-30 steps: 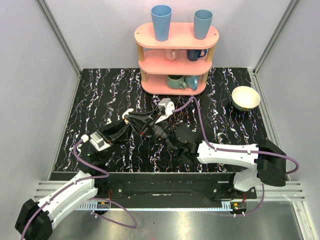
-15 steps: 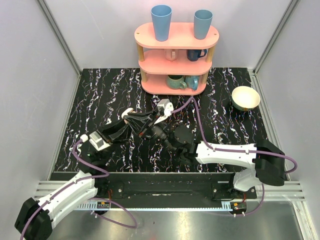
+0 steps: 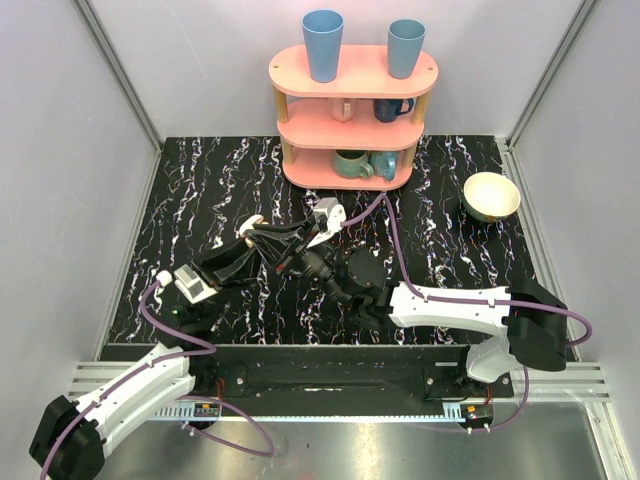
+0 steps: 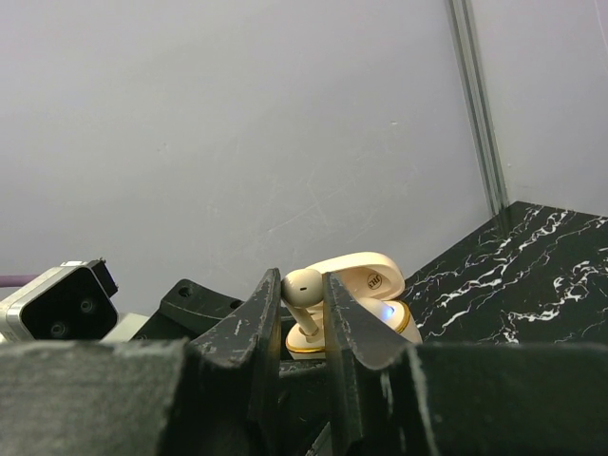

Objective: Insert the wireless bluetooth earbuds into the charging case
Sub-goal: Insert the left earbud into the left side groove of the charging case.

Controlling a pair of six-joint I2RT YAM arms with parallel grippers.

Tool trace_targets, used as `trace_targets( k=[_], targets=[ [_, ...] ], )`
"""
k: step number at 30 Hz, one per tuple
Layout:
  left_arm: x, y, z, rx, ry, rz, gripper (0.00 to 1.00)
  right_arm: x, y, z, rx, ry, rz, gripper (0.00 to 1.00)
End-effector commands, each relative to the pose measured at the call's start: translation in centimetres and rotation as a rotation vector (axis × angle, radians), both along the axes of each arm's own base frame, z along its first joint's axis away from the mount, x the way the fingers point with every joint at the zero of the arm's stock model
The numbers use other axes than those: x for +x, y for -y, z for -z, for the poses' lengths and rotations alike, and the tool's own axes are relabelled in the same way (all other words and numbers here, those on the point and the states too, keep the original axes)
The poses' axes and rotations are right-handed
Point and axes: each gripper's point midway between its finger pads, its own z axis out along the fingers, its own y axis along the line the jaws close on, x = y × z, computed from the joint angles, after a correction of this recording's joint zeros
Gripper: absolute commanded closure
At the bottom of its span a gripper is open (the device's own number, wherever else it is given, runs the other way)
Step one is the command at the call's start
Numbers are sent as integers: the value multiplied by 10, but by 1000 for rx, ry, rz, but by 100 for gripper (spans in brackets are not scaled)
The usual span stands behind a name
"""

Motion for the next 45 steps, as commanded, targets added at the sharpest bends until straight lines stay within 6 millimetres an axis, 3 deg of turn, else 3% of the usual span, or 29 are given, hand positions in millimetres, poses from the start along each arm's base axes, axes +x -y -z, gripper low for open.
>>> trace_targets(
  k=[1, 20, 34, 45],
  targets=[
    [-21, -13, -36, -108, 121, 19, 100, 0, -3, -11, 27, 8, 11, 87],
    [-20, -21, -41, -151, 142, -15, 100, -5, -11, -1, 15, -18, -34, 88],
    [-28, -30, -49, -167, 176, -35, 100, 7, 0, 22, -80, -25, 62, 87],
    [-30, -27, -51, -149, 190, -25, 100, 6, -13, 34, -187, -22, 62, 83]
  ],
)
